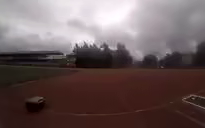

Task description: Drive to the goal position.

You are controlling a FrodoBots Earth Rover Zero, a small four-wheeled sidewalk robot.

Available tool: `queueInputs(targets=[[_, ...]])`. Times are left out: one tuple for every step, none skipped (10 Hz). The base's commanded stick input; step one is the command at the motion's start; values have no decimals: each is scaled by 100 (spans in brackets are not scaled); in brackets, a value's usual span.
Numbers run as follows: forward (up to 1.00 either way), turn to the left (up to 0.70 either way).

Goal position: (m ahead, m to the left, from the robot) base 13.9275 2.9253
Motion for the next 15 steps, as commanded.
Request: queueInputs(targets=[[70,0],[70,0],[70,0],[70,0],[70,0],[70,0],[70,0],[70,0],[70,0],[70,0],[70,0],[70,0],[70,0],[70,0],[70,0]])
